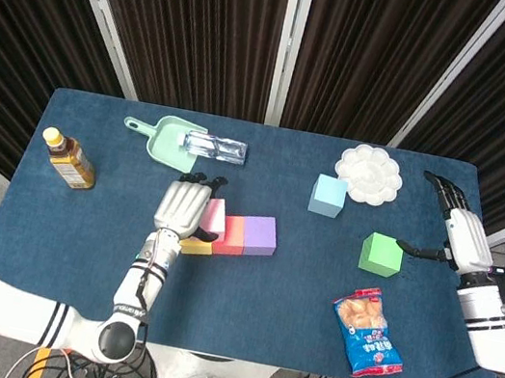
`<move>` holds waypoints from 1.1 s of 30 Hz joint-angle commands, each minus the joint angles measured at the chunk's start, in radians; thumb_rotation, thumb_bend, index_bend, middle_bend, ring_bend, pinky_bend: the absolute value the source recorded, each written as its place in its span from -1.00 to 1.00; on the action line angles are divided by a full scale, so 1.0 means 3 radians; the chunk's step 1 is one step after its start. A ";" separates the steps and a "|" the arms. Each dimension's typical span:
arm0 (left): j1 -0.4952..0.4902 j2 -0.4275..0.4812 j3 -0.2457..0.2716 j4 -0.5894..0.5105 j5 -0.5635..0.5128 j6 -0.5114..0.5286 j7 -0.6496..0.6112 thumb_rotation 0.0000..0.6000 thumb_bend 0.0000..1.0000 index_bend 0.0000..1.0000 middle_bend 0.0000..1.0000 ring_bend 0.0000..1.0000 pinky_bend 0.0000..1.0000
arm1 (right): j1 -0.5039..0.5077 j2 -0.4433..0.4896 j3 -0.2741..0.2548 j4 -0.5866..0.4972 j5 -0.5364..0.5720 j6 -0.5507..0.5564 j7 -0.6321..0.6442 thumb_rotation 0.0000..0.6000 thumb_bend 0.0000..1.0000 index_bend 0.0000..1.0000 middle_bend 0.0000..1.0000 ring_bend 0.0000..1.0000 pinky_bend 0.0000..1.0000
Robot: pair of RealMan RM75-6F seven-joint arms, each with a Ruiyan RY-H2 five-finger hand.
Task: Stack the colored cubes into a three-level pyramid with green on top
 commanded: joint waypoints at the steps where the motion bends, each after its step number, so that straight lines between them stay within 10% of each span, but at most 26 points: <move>1: 0.0000 -0.0017 0.0007 0.0032 -0.0010 0.0020 -0.0025 1.00 -0.75 -0.62 -0.01 -0.66 -0.61 | -0.0001 -0.0004 -0.0001 0.0008 0.0002 -0.0007 -0.0003 1.00 -1.00 -1.00 -0.83 -1.00 -1.00; 33: -0.0053 -0.0117 0.0015 0.0068 -0.0157 0.0145 -0.0017 1.00 -0.75 -0.62 0.02 -0.63 -0.61 | 0.0022 -0.0077 -0.0026 0.0137 0.0016 -0.0145 0.0018 1.00 -1.00 -1.00 -0.83 -1.00 -1.00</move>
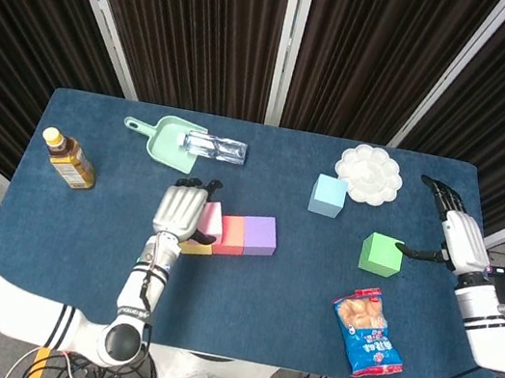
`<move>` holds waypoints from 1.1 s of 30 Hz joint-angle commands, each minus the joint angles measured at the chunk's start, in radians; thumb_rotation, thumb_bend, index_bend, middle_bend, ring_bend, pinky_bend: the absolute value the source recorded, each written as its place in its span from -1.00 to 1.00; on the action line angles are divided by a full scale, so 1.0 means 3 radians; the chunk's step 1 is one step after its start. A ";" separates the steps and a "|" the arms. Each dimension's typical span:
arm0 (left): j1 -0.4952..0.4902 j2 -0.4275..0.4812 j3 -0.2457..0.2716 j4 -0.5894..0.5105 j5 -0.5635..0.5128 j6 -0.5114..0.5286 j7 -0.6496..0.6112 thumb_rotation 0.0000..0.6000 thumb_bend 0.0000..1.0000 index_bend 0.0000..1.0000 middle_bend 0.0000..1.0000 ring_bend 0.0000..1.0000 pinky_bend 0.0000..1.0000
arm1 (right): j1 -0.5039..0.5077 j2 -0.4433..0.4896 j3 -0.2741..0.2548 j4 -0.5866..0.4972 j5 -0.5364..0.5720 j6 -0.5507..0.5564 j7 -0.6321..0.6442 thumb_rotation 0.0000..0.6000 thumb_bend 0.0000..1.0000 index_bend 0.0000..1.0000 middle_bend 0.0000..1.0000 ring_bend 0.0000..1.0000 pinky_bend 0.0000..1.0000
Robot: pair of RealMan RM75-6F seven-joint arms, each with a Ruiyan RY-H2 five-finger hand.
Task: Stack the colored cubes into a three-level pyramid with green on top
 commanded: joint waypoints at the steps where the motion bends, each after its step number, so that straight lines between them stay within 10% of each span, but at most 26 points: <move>1: -0.0007 -0.0008 -0.0009 0.0007 0.0000 0.0006 -0.0001 1.00 -0.75 -0.62 0.02 -0.63 -0.61 | 0.0007 -0.0012 -0.0002 0.0030 -0.0001 -0.0014 0.0010 1.00 -1.00 -1.00 -0.83 -1.00 -1.00; 33: -0.0039 -0.0097 -0.0066 0.0094 -0.0013 -0.0001 -0.0035 1.00 -0.75 -0.62 0.02 -0.62 -0.62 | 0.0019 -0.0105 -0.0051 0.0210 0.0002 -0.0114 0.0013 1.00 -1.00 -1.00 -0.83 -1.00 -1.00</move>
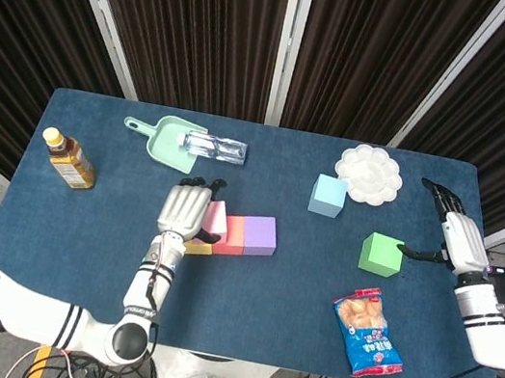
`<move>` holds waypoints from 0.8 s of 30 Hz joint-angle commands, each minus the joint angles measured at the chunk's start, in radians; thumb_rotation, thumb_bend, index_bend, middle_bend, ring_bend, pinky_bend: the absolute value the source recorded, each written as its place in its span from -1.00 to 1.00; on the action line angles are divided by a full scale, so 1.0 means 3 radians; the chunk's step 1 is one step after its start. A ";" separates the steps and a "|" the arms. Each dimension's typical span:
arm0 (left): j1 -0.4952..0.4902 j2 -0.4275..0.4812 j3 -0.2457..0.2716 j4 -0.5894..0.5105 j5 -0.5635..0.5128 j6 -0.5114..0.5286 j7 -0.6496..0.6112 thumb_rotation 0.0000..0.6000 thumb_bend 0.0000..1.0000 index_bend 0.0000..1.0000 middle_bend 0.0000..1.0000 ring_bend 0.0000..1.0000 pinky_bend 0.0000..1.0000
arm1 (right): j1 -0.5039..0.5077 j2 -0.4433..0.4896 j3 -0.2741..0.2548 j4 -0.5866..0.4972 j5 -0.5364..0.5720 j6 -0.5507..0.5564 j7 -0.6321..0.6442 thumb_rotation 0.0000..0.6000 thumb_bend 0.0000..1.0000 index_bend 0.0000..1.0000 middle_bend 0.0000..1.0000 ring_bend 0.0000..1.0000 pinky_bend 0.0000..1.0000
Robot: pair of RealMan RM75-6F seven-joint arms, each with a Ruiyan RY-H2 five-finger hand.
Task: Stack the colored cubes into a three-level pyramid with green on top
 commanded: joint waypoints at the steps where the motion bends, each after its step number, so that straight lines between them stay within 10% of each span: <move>1: 0.0004 0.0002 -0.0002 -0.0006 -0.0008 -0.0002 -0.0004 1.00 -0.75 -0.62 0.02 -0.62 -0.62 | 0.0004 0.0016 -0.0014 -0.0018 -0.0010 -0.0021 -0.0023 1.00 -1.00 -1.00 -0.83 -1.00 -1.00; 24: 0.0021 -0.0003 0.0032 0.0038 0.0005 -0.0116 -0.0071 1.00 -0.75 -0.62 0.01 -0.62 -0.61 | 0.0015 -0.0001 -0.0027 -0.0016 0.0010 -0.0072 -0.0115 1.00 -1.00 -1.00 -0.80 -1.00 -1.00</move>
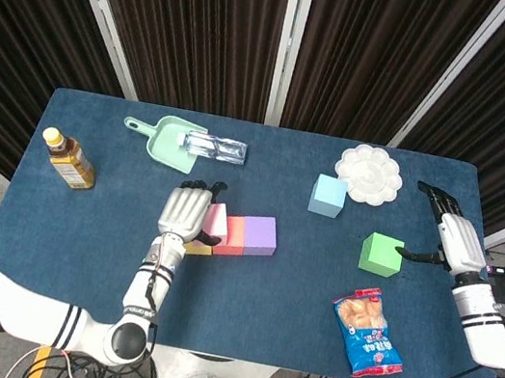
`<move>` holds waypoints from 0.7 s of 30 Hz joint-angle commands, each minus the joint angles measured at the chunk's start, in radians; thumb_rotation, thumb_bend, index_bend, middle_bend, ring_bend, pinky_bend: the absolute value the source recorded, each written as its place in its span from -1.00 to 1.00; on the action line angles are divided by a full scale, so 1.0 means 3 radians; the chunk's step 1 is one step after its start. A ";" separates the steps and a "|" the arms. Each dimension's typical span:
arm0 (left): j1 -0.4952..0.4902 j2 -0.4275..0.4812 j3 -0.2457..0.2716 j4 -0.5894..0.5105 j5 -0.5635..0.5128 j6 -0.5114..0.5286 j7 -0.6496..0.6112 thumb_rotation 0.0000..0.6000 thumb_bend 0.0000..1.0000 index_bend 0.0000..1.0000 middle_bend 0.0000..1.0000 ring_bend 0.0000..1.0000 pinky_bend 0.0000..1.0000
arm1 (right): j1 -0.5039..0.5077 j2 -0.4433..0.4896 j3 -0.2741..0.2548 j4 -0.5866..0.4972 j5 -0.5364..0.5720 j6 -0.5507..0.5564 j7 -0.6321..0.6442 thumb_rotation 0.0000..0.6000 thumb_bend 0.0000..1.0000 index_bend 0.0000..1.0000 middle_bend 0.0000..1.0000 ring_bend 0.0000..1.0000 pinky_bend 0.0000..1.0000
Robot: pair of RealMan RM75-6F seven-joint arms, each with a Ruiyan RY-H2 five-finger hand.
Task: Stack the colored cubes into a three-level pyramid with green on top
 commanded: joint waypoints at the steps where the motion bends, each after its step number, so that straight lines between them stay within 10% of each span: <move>1: -0.0008 0.0004 0.0009 0.0010 0.0003 -0.0020 0.0011 1.00 -0.75 -0.62 0.01 -0.62 -0.61 | -0.0004 -0.0004 -0.0008 -0.0003 -0.0010 0.0008 -0.0014 1.00 -1.00 -1.00 -0.80 -1.00 -1.00; 21: 0.0003 0.0040 0.0101 0.0062 0.0121 -0.0220 -0.0096 1.00 -0.79 -0.75 -0.59 -0.74 -0.62 | -0.0031 -0.0027 -0.0017 0.0073 0.0007 -0.0003 0.0058 1.00 -1.00 -1.00 -0.80 -1.00 -1.00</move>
